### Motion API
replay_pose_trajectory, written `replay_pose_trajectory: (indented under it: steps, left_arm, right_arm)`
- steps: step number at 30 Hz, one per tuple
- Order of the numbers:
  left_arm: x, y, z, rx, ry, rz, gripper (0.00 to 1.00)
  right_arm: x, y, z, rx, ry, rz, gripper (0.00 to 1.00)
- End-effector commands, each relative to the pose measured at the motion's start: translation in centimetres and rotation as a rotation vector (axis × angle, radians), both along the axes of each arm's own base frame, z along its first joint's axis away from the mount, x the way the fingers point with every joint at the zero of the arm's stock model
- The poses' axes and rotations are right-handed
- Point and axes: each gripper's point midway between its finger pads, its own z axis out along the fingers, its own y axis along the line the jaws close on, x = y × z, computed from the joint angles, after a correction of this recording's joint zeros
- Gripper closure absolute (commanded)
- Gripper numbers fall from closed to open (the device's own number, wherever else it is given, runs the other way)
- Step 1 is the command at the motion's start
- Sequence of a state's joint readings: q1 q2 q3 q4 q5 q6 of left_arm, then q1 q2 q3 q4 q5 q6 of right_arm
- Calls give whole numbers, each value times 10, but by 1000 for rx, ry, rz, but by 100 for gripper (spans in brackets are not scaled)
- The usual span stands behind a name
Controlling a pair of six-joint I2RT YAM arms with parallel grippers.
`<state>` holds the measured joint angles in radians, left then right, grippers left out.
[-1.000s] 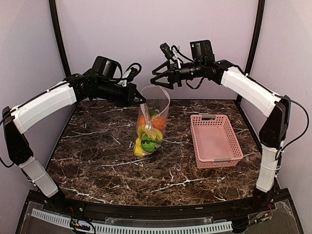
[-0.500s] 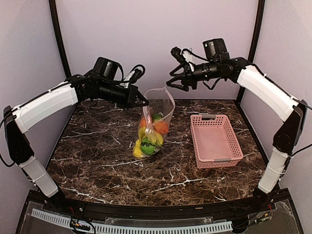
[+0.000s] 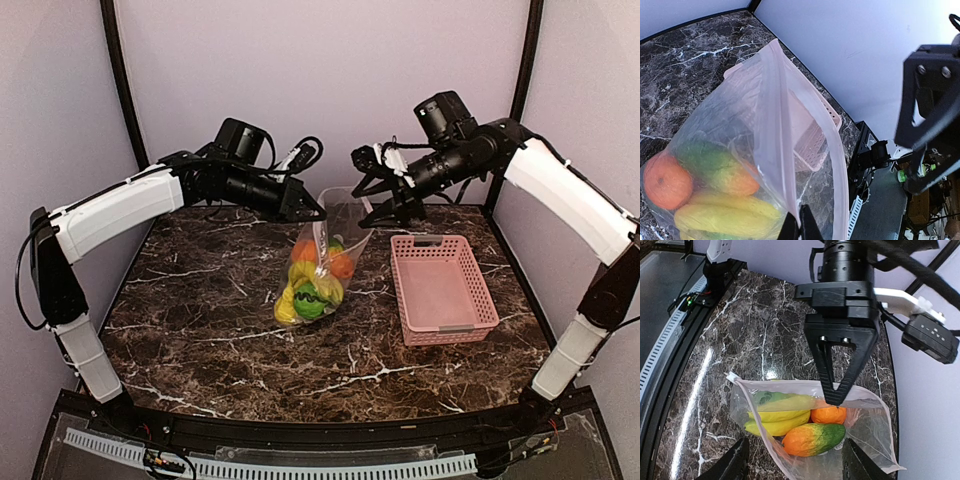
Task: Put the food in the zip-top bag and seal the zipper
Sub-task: Pass from the left arm to the right
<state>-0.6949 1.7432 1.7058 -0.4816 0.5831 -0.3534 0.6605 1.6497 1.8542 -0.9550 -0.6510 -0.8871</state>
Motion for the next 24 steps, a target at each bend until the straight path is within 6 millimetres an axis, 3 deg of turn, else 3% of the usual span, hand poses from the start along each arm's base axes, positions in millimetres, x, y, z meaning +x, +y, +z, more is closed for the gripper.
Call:
replay_pose_trajectory:
  steps: [1, 3, 12, 16, 18, 24]
  left_arm:
    - [-2, -3, 10, -10, -16, -21, 99]
    - [-2, -4, 11, -13, -13, -24, 99]
    - [-3, 0, 6, 17, -4, -12, 99]
    - [-4, 2, 3, 33, 1, -12, 99]
    - [-4, 3, 2, 39, 4, -12, 98]
    - [-3, 7, 1, 64, -11, -7, 93]
  right_arm:
    - [3, -4, -32, -153, -85, 9, 40]
    - [8, -5, -41, -196, -104, 1, 40]
    - [-8, 1, -66, -303, -188, 84, 45]
    - [-6, 7, -85, -360, -212, 98, 48]
    - [0, 11, -93, -385, -227, 85, 54]
    - [2, 22, -95, -408, -236, 85, 89]
